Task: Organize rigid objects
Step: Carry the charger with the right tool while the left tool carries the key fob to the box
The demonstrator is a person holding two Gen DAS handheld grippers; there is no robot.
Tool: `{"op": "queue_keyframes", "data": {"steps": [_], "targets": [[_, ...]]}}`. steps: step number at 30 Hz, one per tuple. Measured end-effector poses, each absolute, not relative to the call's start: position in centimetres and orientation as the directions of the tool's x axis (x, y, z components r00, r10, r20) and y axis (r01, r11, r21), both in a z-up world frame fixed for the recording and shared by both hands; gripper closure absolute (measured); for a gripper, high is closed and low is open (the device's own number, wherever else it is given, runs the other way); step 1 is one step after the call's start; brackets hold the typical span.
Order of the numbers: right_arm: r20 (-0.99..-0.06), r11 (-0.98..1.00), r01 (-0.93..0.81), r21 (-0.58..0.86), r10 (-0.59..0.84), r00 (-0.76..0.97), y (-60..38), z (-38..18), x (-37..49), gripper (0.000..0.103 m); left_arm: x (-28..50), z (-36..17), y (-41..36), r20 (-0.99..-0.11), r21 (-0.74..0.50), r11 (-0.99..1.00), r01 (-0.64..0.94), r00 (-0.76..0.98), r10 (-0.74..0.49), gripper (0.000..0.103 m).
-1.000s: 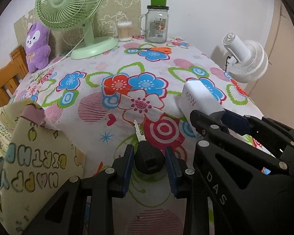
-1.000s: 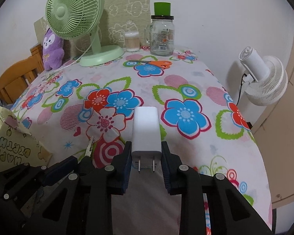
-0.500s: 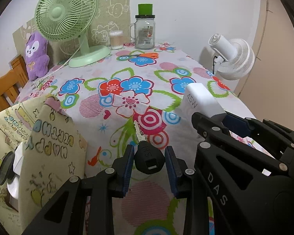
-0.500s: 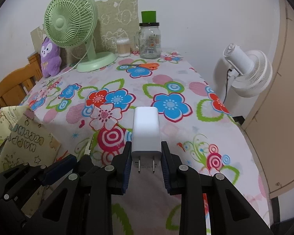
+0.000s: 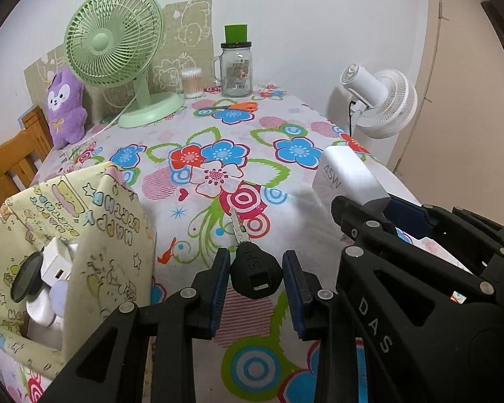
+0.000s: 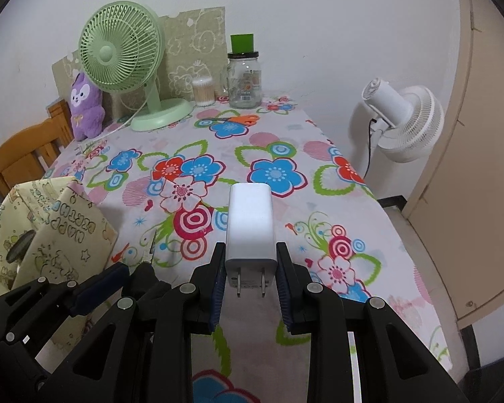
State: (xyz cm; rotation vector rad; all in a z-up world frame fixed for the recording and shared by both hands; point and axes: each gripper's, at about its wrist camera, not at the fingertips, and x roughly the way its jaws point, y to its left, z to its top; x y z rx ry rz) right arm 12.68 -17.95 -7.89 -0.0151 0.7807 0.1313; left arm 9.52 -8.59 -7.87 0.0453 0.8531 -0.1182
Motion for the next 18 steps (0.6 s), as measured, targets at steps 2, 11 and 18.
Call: {"op": "queue_keyframes", "data": {"steps": [2, 11, 18], "targets": [[-0.698, 0.992, -0.117, 0.036, 0.109, 0.708, -18.0, -7.4, 12.1, 0.073, 9.0, -7.4, -8.7, -0.747, -0.003, 0.992, 0.13, 0.659, -0.089, 0.071], [-0.676, 0.995, -0.09, 0.039, 0.092, 0.731, -18.3, -5.3, 9.7, 0.073, 7.1, -5.4, -8.9, -0.722, 0.013, 0.989, 0.147, 0.685, -0.093, 0.071], [-0.657, 0.996, -0.075, 0.041, 0.083, 0.75, -18.3, -3.7, 8.0, 0.073, 5.9, -3.8, -8.7, -0.702, 0.024, 0.986, 0.163, 0.705, -0.1, 0.071]]}}
